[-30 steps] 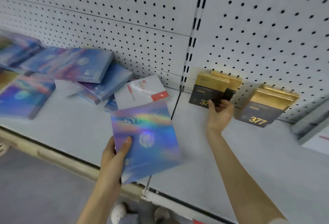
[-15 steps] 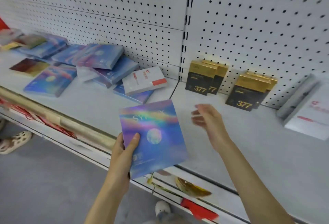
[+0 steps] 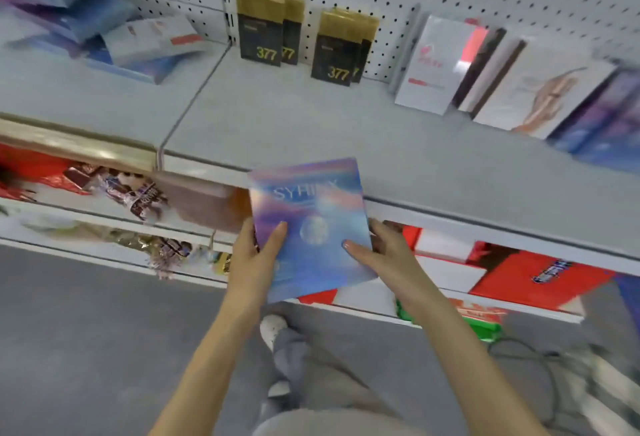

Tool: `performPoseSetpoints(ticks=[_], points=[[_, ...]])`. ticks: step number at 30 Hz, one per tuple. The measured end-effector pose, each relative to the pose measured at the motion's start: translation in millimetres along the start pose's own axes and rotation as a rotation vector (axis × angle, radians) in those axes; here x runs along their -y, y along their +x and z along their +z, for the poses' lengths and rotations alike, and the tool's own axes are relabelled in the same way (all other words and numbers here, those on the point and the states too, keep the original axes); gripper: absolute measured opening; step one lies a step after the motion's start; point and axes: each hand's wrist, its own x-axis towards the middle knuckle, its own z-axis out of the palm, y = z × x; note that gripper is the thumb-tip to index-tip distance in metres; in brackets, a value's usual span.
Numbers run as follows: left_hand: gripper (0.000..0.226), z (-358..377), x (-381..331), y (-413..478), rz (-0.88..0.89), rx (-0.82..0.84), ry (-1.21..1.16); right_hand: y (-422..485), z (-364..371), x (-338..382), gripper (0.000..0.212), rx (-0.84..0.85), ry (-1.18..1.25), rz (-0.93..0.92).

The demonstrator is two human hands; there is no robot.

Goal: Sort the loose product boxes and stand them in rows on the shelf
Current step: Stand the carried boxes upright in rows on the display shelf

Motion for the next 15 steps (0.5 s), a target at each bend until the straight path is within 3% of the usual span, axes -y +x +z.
performPoseSetpoints(ticks=[2,4,10,15], points=[[0.05,25.4,1.5,-15.7,-0.001,0.077,0.167,-23.9,-35.9,-7.8,0.033,-0.058,0.012,-0.024],[0.046,49.4,1.1,-25.6,-0.017,0.156,0.259,-41.3,-68.3,-14.6,0.037,-0.12,0.016,-0.041],[0.032,138.9,-2.2,-42.2,0.039,0.285,0.352,-66.7,-155.9,-37.1,0.037,-0.292,0.217,-0.028],[0.037,272.6,-2.0,-42.8,0.116,0.327,0.369,-64.3,-287.7,-48.4,0.024,-0.401,0.12,-0.063]])
